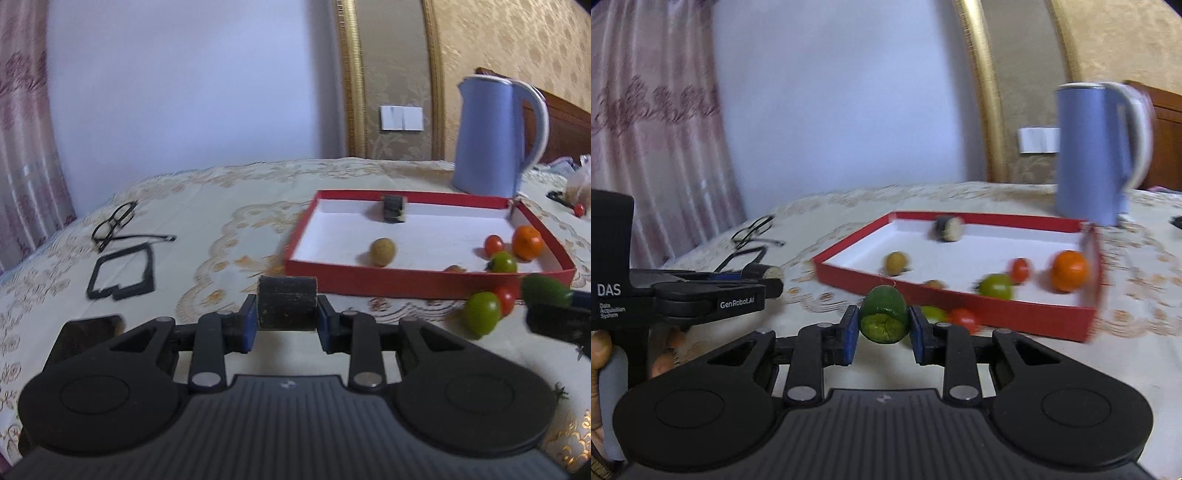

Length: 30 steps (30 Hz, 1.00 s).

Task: Organize fruits
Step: 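Lower the eggplant slice into the red box and open the left gripper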

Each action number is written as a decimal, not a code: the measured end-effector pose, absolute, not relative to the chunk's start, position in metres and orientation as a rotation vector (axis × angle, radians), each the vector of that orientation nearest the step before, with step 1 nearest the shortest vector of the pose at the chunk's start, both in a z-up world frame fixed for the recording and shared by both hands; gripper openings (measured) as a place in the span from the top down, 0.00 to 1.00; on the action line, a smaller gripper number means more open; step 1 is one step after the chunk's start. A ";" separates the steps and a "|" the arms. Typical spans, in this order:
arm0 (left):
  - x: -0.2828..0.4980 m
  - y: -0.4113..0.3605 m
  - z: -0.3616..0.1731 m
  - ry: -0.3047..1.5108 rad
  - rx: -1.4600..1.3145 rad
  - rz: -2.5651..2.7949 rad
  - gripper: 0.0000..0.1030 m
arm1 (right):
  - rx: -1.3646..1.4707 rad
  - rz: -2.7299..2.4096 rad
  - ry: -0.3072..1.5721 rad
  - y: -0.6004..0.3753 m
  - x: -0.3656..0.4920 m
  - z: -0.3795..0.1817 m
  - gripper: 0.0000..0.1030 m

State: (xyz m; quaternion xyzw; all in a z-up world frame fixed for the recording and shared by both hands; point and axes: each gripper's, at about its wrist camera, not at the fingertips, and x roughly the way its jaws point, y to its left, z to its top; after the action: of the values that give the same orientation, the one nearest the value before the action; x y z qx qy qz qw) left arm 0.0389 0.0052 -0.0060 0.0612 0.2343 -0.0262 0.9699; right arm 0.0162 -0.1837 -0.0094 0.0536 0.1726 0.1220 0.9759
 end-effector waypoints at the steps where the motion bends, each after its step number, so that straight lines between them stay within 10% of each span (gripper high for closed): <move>1: 0.040 -0.001 -0.005 0.473 0.132 -0.059 0.71 | 0.125 0.232 0.340 -0.193 0.012 -0.010 0.73; 30: 0.127 -0.131 0.005 0.479 0.335 -0.114 0.71 | 0.212 0.172 0.305 -0.251 -0.016 -0.026 0.73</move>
State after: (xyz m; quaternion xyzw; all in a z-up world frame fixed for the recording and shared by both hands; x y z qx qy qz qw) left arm 0.1268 -0.1311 0.0053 0.1652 0.2361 -0.0562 0.9559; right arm -0.0158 -0.2509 -0.0256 0.1054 0.1515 0.0855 0.9791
